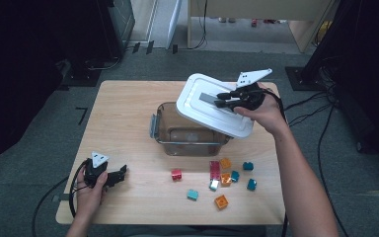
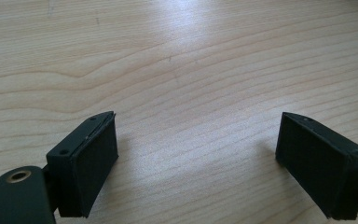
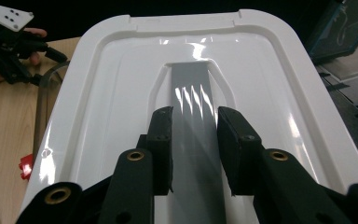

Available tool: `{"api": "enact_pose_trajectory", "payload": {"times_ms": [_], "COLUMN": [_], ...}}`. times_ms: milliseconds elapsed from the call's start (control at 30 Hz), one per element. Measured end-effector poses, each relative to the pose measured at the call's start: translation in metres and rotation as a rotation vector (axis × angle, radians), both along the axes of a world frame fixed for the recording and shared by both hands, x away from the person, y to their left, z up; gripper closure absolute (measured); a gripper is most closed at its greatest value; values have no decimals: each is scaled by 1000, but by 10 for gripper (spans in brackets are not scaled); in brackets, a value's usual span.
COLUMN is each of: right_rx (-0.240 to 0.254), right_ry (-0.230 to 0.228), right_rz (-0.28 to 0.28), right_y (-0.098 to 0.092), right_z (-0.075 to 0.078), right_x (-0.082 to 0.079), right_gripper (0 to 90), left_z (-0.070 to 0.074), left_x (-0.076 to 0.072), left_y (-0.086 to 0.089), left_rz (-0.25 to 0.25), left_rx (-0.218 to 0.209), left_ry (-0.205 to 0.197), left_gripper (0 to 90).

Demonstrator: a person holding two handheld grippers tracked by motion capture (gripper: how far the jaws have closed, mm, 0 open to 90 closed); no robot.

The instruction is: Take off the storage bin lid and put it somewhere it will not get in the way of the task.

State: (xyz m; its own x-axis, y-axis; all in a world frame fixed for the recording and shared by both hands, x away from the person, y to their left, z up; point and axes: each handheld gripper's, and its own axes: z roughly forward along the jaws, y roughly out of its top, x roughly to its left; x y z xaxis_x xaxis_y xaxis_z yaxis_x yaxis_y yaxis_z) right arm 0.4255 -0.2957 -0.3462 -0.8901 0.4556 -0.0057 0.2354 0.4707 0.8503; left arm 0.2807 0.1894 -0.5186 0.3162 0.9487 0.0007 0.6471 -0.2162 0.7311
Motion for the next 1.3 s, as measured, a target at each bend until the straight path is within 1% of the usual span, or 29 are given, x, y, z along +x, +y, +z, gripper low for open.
{"api": "enact_pose_trajectory", "payload": {"times_ms": [233,367,433,567,633,800,833,900,1067,1200,1300], "right_rx": [10,14,24,36,48,58,62,61,69,90,75], "right_ry": [11,20,23,31,35,40,47,53,74,85,85], "right_rz": [-91,-154,-191,-239,-255,-304,-320,-327,-379,-421,-453], "right_y": [-22,-34,-41,-52,-56,-67,-70,-72,-79,-84,-86], "right_z": [-4,-7,-8,-11,-13,-15,-17,-17,-23,-26,-29], "right_x": [-1,-2,-2,-4,-4,-5,-5,-6,-6,-4,-4], "right_gripper": [681,681,680,681,681,681,681,681,681,681,681], "left_z": [0,0,0,0,0,0,0,0,0,0,0], "left_x": [0,0,0,0,0,0,0,0,0,0,0], "left_y": [0,0,0,0,0,0,0,0,0,0,0], "left_rz": [0,-1,-1,0,0,0,0,0,0,0,0], "left_rx": [1,1,1,1,1,1,1,1,1,1,2], "left_ry": [0,0,0,0,0,0,0,1,1,1,1], "left_gripper": [127,127,127,127,127,127,127,127,127,127,127]}}
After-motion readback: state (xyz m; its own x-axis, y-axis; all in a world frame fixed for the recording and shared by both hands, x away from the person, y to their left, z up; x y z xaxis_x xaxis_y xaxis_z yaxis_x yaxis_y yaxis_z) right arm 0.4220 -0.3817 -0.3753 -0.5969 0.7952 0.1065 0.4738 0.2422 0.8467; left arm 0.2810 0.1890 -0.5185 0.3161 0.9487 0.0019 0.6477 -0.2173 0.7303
